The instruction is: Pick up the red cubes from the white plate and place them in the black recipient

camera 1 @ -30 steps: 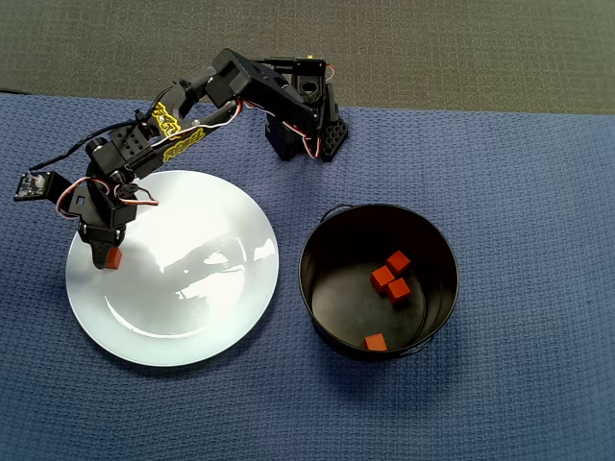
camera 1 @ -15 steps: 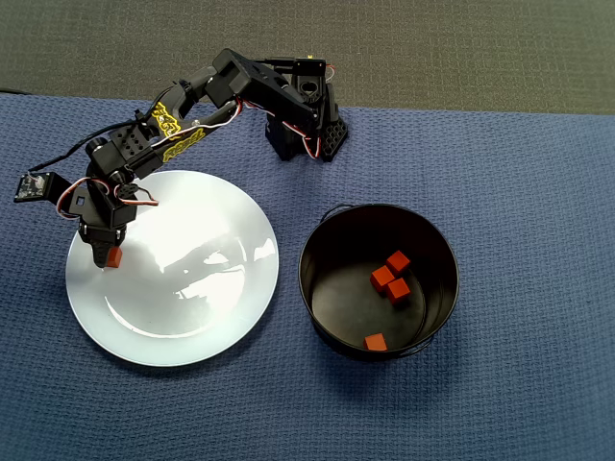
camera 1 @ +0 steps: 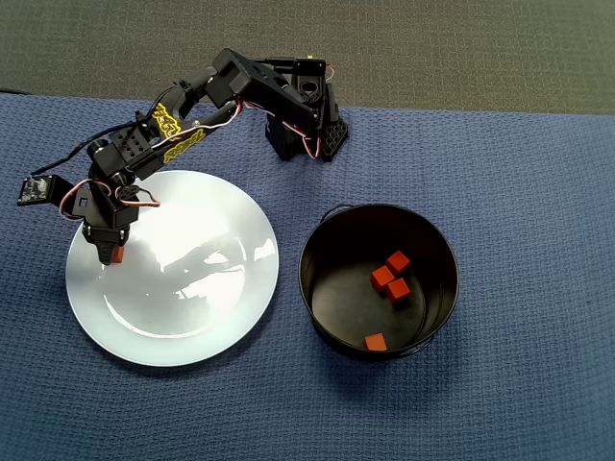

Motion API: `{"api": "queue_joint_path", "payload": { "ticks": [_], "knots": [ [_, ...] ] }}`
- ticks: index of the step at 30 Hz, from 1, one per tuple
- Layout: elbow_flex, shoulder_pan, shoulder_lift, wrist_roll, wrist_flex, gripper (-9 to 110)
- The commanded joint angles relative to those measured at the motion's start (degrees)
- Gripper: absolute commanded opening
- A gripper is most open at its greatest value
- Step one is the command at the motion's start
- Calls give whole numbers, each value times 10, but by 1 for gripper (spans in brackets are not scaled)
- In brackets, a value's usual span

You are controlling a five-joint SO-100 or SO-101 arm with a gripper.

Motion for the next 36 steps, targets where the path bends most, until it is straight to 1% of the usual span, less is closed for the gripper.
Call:
{"api": "queue_joint_path", "payload": {
  "ticks": [1,9,13,17,23,27,29,31,36],
  "knots": [
    [4,4,37,-7,-10,7],
    [13,2,46,-1,-17,6],
    [13,0,47,4,-17,0],
    [10,-2,58,21,-13,0],
    [-18,-27,160,64,69,0],
    [-12,-80,277,120,127,0],
    [18,-119,340,157,135,0],
    [62,-163,401,204,132,0],
    [183,-306,532,365,87,0]
  ]
}}
